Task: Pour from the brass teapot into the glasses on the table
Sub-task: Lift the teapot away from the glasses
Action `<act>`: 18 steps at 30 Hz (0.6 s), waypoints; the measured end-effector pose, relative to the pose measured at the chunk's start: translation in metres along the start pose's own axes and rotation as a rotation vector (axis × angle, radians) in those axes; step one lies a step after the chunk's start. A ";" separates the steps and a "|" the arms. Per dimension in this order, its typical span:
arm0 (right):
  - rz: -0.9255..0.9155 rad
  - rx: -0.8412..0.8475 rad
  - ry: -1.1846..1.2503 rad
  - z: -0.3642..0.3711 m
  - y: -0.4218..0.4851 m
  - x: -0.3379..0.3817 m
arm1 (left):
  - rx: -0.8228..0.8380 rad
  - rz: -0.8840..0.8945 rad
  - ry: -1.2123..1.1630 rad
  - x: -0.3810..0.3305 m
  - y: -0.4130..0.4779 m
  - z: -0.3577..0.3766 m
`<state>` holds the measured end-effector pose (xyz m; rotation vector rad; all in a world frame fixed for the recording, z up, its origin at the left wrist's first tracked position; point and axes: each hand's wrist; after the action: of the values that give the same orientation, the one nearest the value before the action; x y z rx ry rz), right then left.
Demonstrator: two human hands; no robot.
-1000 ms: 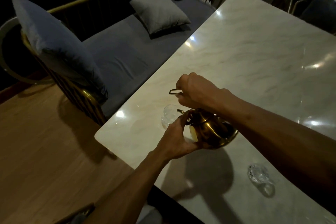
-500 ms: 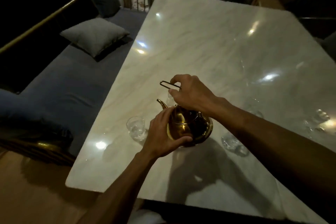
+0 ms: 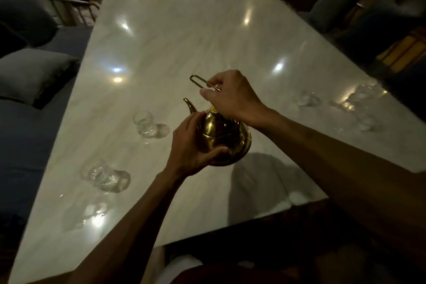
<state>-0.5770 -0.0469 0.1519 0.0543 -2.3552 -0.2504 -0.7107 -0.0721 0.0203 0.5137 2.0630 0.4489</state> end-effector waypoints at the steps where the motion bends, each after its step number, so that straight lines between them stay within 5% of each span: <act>1: 0.010 -0.020 0.002 -0.014 -0.005 -0.010 | 0.009 0.022 -0.007 -0.011 0.003 0.013; 18: 0.380 -0.431 -0.081 -0.209 -0.079 -0.167 | 0.469 0.244 -0.225 -0.146 0.059 0.219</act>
<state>-0.3147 -0.1398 0.1664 -0.6124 -2.2846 -0.5701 -0.4416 -0.0737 0.0441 1.0533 1.8903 0.0342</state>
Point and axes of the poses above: each hand's wrist, its own y-axis towards the middle knuckle, its own z-axis out of the palm, x = y × z, and after that the axes turned 6 degrees about -x, right-handed
